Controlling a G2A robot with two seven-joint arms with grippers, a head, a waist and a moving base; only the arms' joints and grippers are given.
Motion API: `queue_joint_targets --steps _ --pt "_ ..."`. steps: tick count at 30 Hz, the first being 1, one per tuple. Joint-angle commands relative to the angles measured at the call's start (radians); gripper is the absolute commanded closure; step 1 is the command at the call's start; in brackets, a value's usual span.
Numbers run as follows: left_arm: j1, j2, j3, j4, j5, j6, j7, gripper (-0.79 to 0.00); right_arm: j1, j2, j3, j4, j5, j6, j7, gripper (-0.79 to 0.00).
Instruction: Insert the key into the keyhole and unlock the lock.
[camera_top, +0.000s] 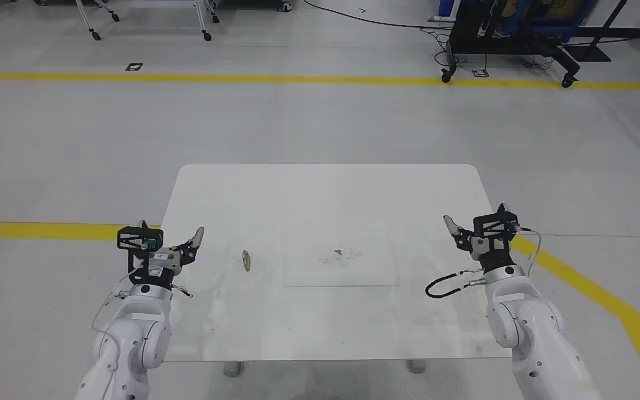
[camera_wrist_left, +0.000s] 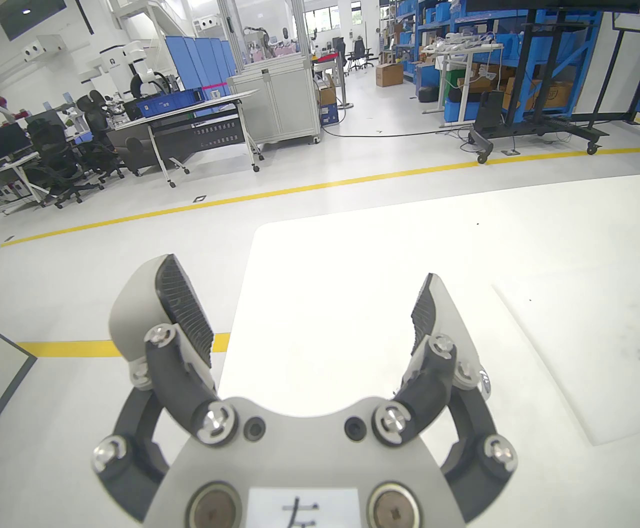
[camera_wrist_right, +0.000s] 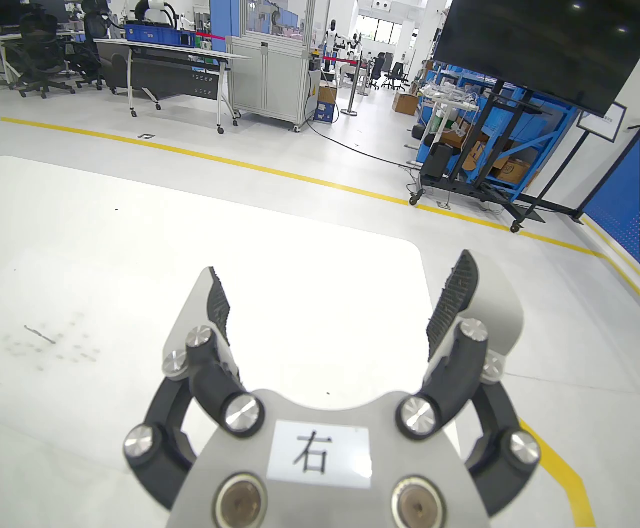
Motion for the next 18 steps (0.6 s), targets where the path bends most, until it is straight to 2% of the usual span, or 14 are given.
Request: queue_joint_targets --steps 1,5,12,18 --pt "0.0 0.0 0.0 0.0 0.0 0.0 0.0 -0.785 0.0 0.0 0.0 0.0 0.0 0.0 0.0 -0.784" --pt "0.0 0.0 0.0 0.0 0.0 0.0 0.0 -0.785 0.003 0.0 -0.015 -0.005 -0.02 -0.019 -0.002 -0.785" --pt "0.0 0.0 0.0 0.0 0.0 0.0 0.0 -0.785 0.124 -0.012 -0.169 0.049 -0.083 -0.093 0.101 -0.785" --pt "0.0 0.0 0.0 0.0 0.0 0.0 0.0 -0.785 0.127 -0.013 -0.173 0.05 -0.081 -0.091 0.106 -0.785"
